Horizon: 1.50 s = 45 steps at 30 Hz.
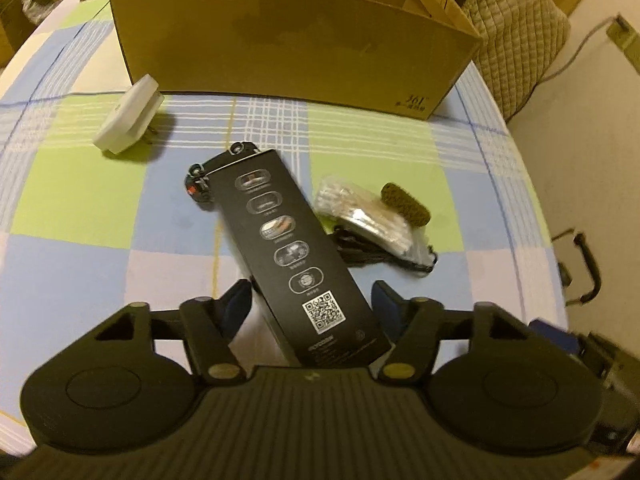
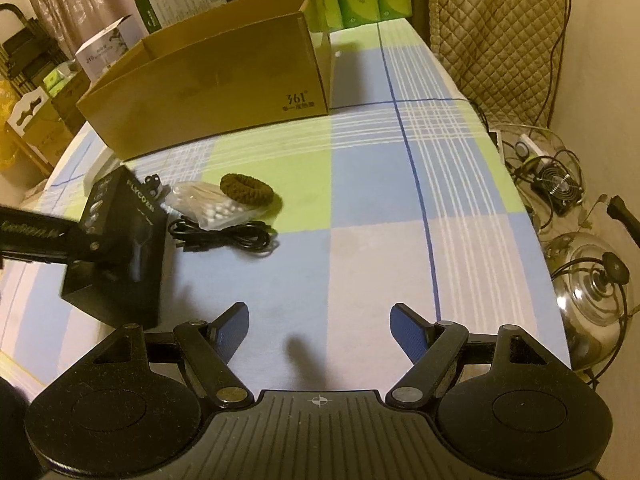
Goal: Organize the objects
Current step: 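Grasp the black FLYCO box with the left tool while the right tool grasps the black cable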
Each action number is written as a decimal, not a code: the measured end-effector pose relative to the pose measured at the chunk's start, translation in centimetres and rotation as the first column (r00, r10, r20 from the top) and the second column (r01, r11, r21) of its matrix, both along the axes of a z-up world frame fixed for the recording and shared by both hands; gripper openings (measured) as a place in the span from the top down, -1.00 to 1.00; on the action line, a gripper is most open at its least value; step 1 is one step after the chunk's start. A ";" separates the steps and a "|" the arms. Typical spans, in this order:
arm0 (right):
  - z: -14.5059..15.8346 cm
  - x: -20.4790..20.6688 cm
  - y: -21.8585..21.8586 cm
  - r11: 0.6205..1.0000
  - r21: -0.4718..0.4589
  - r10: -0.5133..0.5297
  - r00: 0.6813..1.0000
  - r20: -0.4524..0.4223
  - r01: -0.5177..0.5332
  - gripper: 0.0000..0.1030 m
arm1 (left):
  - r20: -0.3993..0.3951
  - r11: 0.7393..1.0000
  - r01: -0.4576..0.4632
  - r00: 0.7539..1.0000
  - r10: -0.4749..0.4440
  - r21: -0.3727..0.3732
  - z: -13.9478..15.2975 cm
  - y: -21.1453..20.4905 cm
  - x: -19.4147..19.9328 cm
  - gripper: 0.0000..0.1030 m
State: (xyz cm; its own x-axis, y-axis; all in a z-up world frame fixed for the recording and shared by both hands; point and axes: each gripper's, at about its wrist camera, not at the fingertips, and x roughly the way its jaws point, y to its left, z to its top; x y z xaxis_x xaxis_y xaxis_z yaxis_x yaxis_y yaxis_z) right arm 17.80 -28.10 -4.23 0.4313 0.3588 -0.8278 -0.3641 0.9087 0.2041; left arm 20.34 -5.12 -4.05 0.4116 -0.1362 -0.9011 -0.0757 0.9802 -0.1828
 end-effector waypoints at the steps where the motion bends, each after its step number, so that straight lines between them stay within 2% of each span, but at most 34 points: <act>1: -0.1 0.0 0.1 1.000 -0.001 0.004 1.000 -0.001 -0.004 -0.47 | -0.001 1.000 0.025 1.000 -0.025 0.016 0.1 0.2 -0.1 -0.04; 6: -0.2 0.1 1.1 1.000 -0.001 0.031 1.000 0.000 -0.031 -0.47 | -0.012 0.989 0.127 0.992 -0.127 0.075 0.5 1.7 -0.7 0.23; 15: 0.3 0.7 3.7 0.993 -0.019 0.113 0.993 0.041 -0.113 -0.47 | -0.013 0.974 0.119 0.993 -0.118 0.192 1.0 6.3 -3.0 0.26; 22: -0.5 3.0 7.0 0.967 -0.051 0.254 0.966 0.044 -0.251 -0.29 | 0.000 0.983 0.090 0.996 -0.091 0.161 1.0 7.9 -3.3 0.18; 24: -1.1 3.8 8.0 0.953 -0.082 0.294 0.955 0.034 -0.290 -0.28 | 0.009 0.983 0.095 0.995 -0.098 0.160 1.1 7.9 -3.3 -0.07; 29: -2.7 5.3 10.3 0.915 -0.149 0.382 0.924 0.026 -0.374 -0.26 | 0.024 0.991 0.083 0.996 -0.086 0.109 1.1 8.5 -3.0 -0.11; 32: -3.8 5.8 11.4 0.899 -0.160 0.416 0.909 0.010 -0.409 -0.18 | 0.028 0.990 0.085 0.996 -0.088 0.110 1.1 8.7 -2.8 -0.13; 35: -3.9 5.4 11.8 0.900 -0.171 0.411 0.911 0.025 -0.401 0.04 | 0.033 0.992 0.078 0.996 -0.082 0.100 1.1 9.1 -2.7 -0.13; 36: -3.8 5.1 11.8 0.903 -0.172 0.403 0.915 0.024 -0.393 0.23 | 0.035 0.992 0.075 0.996 -0.079 0.098 1.1 9.2 -2.6 -0.14; 37: -3.6 4.8 11.8 0.906 -0.168 0.397 0.918 0.018 -0.388 0.38 | 0.036 0.993 0.071 0.997 -0.075 0.098 1.1 9.3 -2.6 -0.15; 39: -3.4 4.1 11.6 0.918 -0.137 0.375 0.927 -0.011 -0.373 0.45 | 0.037 0.993 0.068 0.997 -0.072 0.097 1.0 9.5 -2.6 -0.16; 41: -3.3 3.0 11.3 0.928 -0.097 0.356 0.933 -0.042 -0.359 0.48 | 0.035 0.993 0.065 0.997 -0.068 0.095 0.9 9.7 -2.7 -0.16; 45: -3.1 1.2 11.1 0.929 -0.002 0.367 0.923 -0.112 -0.370 0.48 | 0.038 0.994 0.067 0.997 -0.070 0.088 1.0 9.6 -3.0 -0.16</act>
